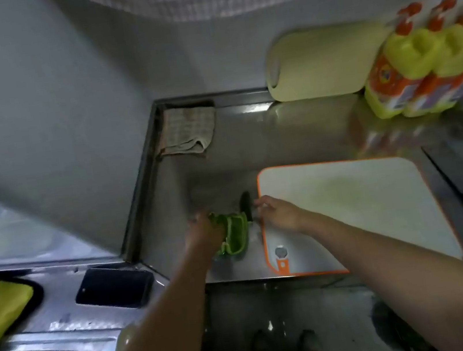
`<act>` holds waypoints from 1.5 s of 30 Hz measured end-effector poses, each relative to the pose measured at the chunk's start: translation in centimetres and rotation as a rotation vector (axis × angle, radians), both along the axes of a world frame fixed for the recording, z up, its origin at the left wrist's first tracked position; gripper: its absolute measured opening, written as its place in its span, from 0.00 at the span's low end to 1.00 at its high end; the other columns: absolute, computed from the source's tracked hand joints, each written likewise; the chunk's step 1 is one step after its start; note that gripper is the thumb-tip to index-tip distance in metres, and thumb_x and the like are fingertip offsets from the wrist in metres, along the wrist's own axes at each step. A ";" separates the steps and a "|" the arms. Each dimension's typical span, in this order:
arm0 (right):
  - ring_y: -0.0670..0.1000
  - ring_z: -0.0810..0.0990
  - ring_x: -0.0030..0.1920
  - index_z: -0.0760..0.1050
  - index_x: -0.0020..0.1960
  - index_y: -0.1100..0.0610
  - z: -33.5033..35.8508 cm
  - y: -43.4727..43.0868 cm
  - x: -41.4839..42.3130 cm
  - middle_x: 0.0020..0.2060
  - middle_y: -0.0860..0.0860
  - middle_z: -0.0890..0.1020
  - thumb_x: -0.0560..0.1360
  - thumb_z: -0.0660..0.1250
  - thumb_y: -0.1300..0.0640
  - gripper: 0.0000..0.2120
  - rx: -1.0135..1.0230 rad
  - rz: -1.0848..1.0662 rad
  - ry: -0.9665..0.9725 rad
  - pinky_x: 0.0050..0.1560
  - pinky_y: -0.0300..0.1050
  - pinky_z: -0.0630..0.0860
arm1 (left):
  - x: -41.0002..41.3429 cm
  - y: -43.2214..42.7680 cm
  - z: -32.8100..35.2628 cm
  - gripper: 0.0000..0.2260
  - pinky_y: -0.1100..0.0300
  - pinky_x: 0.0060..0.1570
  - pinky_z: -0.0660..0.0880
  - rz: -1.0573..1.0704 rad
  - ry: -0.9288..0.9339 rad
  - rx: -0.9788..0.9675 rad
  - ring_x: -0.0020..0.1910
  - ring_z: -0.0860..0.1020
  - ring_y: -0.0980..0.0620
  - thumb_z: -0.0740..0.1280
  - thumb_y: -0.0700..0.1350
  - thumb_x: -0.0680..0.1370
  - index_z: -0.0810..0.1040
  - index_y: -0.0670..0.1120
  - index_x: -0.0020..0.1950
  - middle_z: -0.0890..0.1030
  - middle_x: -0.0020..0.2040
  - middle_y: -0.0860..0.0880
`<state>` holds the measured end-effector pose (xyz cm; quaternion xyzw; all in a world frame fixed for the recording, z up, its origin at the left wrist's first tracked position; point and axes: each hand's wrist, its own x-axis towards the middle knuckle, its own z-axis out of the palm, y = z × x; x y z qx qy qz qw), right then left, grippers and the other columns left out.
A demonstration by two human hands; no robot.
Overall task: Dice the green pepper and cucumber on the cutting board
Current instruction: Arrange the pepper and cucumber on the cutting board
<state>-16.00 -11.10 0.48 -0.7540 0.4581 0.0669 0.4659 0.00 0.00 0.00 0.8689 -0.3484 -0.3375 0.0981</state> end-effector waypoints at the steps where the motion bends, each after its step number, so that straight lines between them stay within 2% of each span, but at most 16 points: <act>1: 0.59 0.72 0.67 0.66 0.73 0.56 -0.4 0.0 0.7 0.66 0.59 0.74 0.84 0.54 0.54 0.19 0.029 -0.001 -0.029 0.62 0.43 0.67 | 0.0 -0.2 -0.3 0.27 0.53 0.66 0.64 -0.010 -0.001 0.028 0.69 0.67 0.38 0.58 0.47 0.81 0.55 0.40 0.78 0.64 0.73 0.38; 4: 0.61 0.65 0.71 0.63 0.75 0.52 0.0 0.3 2.5 0.71 0.60 0.67 0.84 0.47 0.45 0.23 0.108 -0.024 0.048 0.70 0.48 0.62 | 0.0 -0.4 -0.7 0.29 0.52 0.64 0.66 0.022 -0.019 0.054 0.68 0.68 0.39 0.61 0.45 0.80 0.55 0.38 0.77 0.65 0.71 0.37; 8: 0.60 0.53 0.75 0.50 0.79 0.59 0.9 1.0 3.7 0.75 0.59 0.54 0.82 0.41 0.37 0.34 0.187 -0.065 0.185 0.74 0.53 0.54 | 0.1 -0.1 -0.3 0.20 0.54 0.59 0.71 -0.026 -0.098 0.102 0.64 0.73 0.41 0.61 0.41 0.80 0.64 0.40 0.71 0.70 0.67 0.39; 11: 0.62 0.61 0.72 0.59 0.76 0.58 -0.7 0.6 4.9 0.73 0.60 0.61 0.77 0.42 0.29 0.41 0.175 -0.092 0.133 0.73 0.54 0.58 | 0.7 -0.1 -0.3 0.12 0.58 0.49 0.70 -0.010 -0.100 0.073 0.55 0.76 0.45 0.59 0.42 0.81 0.72 0.41 0.63 0.76 0.61 0.41; 13: 0.62 0.70 0.67 0.70 0.65 0.58 -0.9 0.4 5.0 0.68 0.60 0.70 0.65 0.42 0.18 0.51 0.169 -0.204 0.001 0.70 0.58 0.63 | 0.7 -0.3 0.4 0.10 0.59 0.46 0.68 0.015 -0.115 0.017 0.50 0.75 0.46 0.58 0.43 0.82 0.73 0.40 0.58 0.77 0.57 0.41; 14: 0.61 0.72 0.65 0.71 0.63 0.59 -1.1 0.0 4.5 0.65 0.59 0.73 0.66 0.44 0.18 0.50 0.148 -0.244 -0.061 0.69 0.58 0.63 | 0.5 -0.5 0.8 0.10 0.58 0.46 0.68 0.027 -0.124 -0.008 0.51 0.76 0.45 0.58 0.44 0.82 0.73 0.39 0.58 0.78 0.56 0.40; 16: 0.56 0.73 0.63 0.71 0.60 0.57 -0.1 -0.4 3.0 0.61 0.55 0.77 0.79 0.50 0.33 0.30 0.045 -0.328 -0.139 0.69 0.55 0.59 | -0.2 -1.5 1.4 0.12 0.56 0.48 0.69 0.065 -0.114 -0.056 0.55 0.77 0.42 0.57 0.44 0.82 0.74 0.38 0.59 0.78 0.56 0.39; 18: 0.53 0.75 0.59 0.70 0.54 0.53 0.5 -1.6 0.7 0.56 0.52 0.81 0.81 0.53 0.41 0.16 -0.031 -0.442 -0.215 0.67 0.54 0.60 | -1.7 -3.0 1.8 0.13 0.55 0.51 0.72 0.092 -0.062 -0.109 0.56 0.77 0.40 0.58 0.44 0.82 0.75 0.37 0.60 0.79 0.57 0.38; 27: 0.56 0.74 0.38 0.69 0.24 0.52 -2.1 -3.6 -14.7 0.37 0.56 0.72 0.77 0.64 0.49 0.23 -0.130 -0.541 0.032 0.45 0.48 0.67 | -14.0 -7.5 -0.4 0.13 0.54 0.51 0.73 -0.171 0.162 -0.148 0.56 0.78 0.39 0.63 0.45 0.80 0.76 0.37 0.58 0.80 0.56 0.38; 28: 0.55 0.74 0.38 0.74 0.26 0.50 -2.5 -3.6 -15.9 0.38 0.56 0.74 0.76 0.65 0.50 0.20 -0.097 -0.511 0.036 0.44 0.47 0.68 | -14.8 -7.5 -0.7 0.14 0.55 0.49 0.73 -0.178 0.176 -0.150 0.55 0.78 0.39 0.64 0.47 0.80 0.76 0.37 0.58 0.80 0.55 0.39; 30: 0.54 0.77 0.45 0.84 0.44 0.52 -2.4 -3.2 -17.5 0.45 0.55 0.78 0.73 0.66 0.49 0.10 -0.017 -0.399 0.054 0.46 0.45 0.71 | -15.7 -7.5 -1.2 0.16 0.54 0.48 0.75 -0.159 0.193 -0.164 0.51 0.80 0.40 0.63 0.51 0.80 0.78 0.37 0.56 0.81 0.52 0.40; 32: 0.53 0.73 0.57 0.77 0.64 0.58 -2.5 -3.2 -18.4 0.57 0.54 0.74 0.72 0.65 0.45 0.25 -0.022 -0.283 0.051 0.56 0.45 0.70 | -15.7 -7.1 -1.4 0.19 0.52 0.50 0.76 -0.120 0.162 -0.170 0.50 0.79 0.39 0.60 0.52 0.82 0.79 0.36 0.54 0.80 0.52 0.37; 34: 0.56 0.65 0.69 0.66 0.73 0.55 -2.5 -3.0 -18.6 0.69 0.56 0.66 0.76 0.65 0.46 0.28 -0.080 -0.272 0.053 0.68 0.51 0.65 | -15.1 -6.5 -1.4 0.19 0.51 0.56 0.73 -0.116 0.050 -0.142 0.55 0.76 0.37 0.55 0.49 0.83 0.78 0.36 0.56 0.77 0.55 0.35; 40: 0.59 0.57 0.74 0.61 0.74 0.57 -3.1 -1.9 -18.8 0.74 0.58 0.58 0.74 0.59 0.43 0.32 -0.179 -0.257 0.266 0.69 0.57 0.62 | -14.5 -3.3 -1.7 0.14 0.50 0.56 0.74 -0.304 -0.240 0.017 0.60 0.72 0.41 0.58 0.44 0.79 0.77 0.39 0.58 0.73 0.59 0.40; 42: 0.59 0.54 0.75 0.61 0.73 0.60 -3.4 -1.5 -19.0 0.75 0.59 0.55 0.69 0.57 0.40 0.38 -0.148 -0.238 0.276 0.71 0.58 0.60 | -15.1 -2.6 -1.8 0.15 0.51 0.56 0.75 -0.401 -0.300 0.031 0.59 0.71 0.43 0.60 0.46 0.78 0.79 0.39 0.58 0.72 0.58 0.42; 45: 0.59 0.45 0.78 0.53 0.77 0.60 -3.9 -1.3 -19.5 0.78 0.58 0.46 0.76 0.64 0.45 0.37 -0.170 -0.206 0.251 0.75 0.57 0.53 | -15.7 -1.9 -1.6 0.18 0.53 0.54 0.73 -0.558 -0.424 -0.006 0.58 0.71 0.46 0.62 0.55 0.76 0.77 0.43 0.57 0.72 0.57 0.46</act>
